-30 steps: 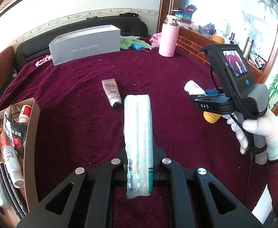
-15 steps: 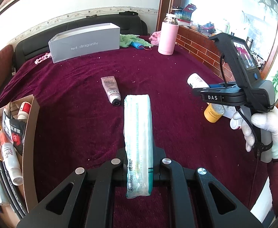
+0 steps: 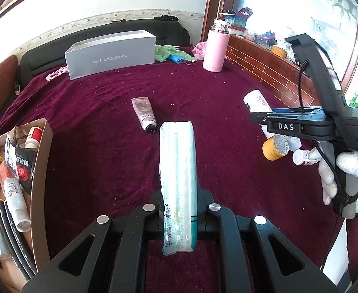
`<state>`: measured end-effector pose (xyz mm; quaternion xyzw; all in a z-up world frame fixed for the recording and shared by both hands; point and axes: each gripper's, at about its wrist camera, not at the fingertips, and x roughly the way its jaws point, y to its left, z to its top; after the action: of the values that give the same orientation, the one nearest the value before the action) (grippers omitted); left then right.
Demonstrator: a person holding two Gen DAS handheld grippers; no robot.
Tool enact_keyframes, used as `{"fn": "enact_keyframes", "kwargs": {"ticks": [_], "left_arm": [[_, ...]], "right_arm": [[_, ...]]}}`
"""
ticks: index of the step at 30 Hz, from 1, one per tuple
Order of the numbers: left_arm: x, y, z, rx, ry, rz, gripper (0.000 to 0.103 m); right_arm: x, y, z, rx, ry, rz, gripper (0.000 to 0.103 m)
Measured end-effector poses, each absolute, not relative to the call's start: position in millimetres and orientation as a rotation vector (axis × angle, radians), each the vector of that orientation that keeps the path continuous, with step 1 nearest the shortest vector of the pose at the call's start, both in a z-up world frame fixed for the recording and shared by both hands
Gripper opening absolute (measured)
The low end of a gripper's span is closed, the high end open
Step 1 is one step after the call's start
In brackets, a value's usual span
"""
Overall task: Organize objects
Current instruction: 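Lift the tissue pack and white bottle off the table with both grippers, then carry the tissue pack into the box while the right gripper carries the bottle there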
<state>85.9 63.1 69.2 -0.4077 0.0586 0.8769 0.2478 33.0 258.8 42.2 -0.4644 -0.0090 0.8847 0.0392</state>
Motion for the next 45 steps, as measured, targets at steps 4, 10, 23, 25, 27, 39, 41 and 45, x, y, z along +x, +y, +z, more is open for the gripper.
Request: {"fn": "enact_keyframes", "kwargs": {"ticks": [4,10,23,25,27,39,41,45], "left_arm": [[89,59,70,-1.106,0.148,2.395,0.009],[94,51,71,-1.100,0.129,2.399,0.009],[108,21,77,-1.081,0.070,2.431,0.009],[112,15,79,-1.073,0.059,2.442,0.009],[116,7,81,-1.063,0.050,2.454,0.009],[140,-58,101,-0.997,-0.025,2.578,0.009],[141,-70,103,-0.989,-0.043,2.602,0.009],[145,-98,107,-0.975,-0.080,2.668,0.009]], "right_arm": [[39,252,51,-1.428,-0.009,2.758,0.032],[49,242,58,-1.424,-0.001,2.789,0.032],[74,202,65,-1.428,-0.067,2.851,0.033],[78,193,66,-1.431,-0.084,2.860,0.033],[82,184,67,-1.436,-0.099,2.871,0.032],[104,109,89,-1.405,-0.261,2.991,0.032],[107,95,93,-1.397,-0.290,3.015,0.032],[111,63,100,-1.395,-0.345,3.070,0.032]]}}
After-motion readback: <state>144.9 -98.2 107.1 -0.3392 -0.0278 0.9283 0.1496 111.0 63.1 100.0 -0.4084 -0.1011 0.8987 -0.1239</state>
